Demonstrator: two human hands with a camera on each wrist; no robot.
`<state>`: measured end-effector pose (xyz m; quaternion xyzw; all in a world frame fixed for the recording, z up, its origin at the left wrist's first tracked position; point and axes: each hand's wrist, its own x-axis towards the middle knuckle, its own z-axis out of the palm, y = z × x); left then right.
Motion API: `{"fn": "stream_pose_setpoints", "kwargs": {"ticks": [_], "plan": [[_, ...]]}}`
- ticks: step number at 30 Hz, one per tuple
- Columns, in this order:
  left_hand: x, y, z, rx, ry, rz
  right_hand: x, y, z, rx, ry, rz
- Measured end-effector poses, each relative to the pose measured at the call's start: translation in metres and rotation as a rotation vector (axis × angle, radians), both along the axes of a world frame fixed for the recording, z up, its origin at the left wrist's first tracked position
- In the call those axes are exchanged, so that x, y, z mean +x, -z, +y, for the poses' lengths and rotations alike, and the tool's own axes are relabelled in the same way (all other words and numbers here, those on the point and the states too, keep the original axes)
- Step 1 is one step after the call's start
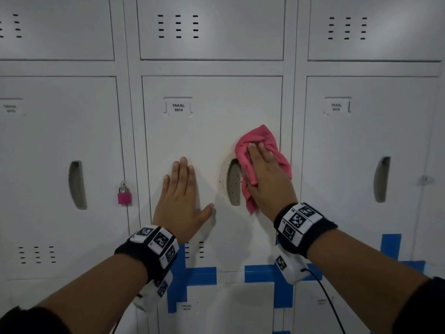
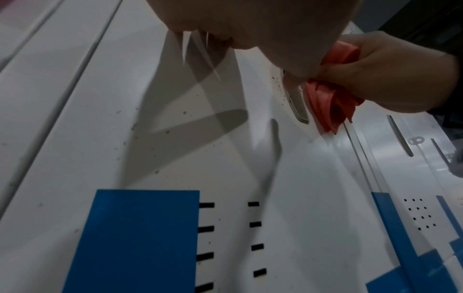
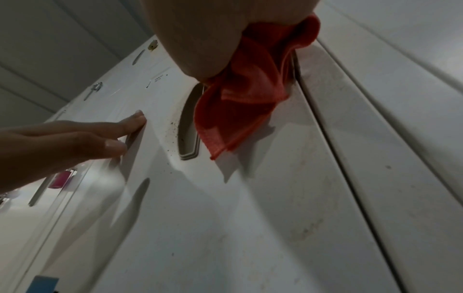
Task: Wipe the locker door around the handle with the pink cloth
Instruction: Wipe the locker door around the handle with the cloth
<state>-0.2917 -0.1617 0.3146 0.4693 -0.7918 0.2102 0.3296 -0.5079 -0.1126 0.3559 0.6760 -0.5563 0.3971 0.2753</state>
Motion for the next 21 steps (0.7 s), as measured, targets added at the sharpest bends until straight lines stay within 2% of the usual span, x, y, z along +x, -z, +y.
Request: {"fn": "stream_pose_setpoints", "kwargs": {"ticks": [10,13,18,21], "plan": [[0.002,0.0,0.0,0.004,0.01,-0.02,-0.001,0.032,-0.013,-0.209,0.055,0.159],[0.003,0.0,0.001,0.013,0.004,-0.03,-0.002,0.044,-0.012,-0.217,0.036,0.192],[0.006,-0.003,0.005,0.014,-0.002,-0.054,-0.001,0.063,-0.003,-0.173,-0.04,0.16],[0.009,-0.006,0.006,0.03,0.01,-0.077,-0.005,0.07,0.001,-0.137,-0.072,0.026]]}}
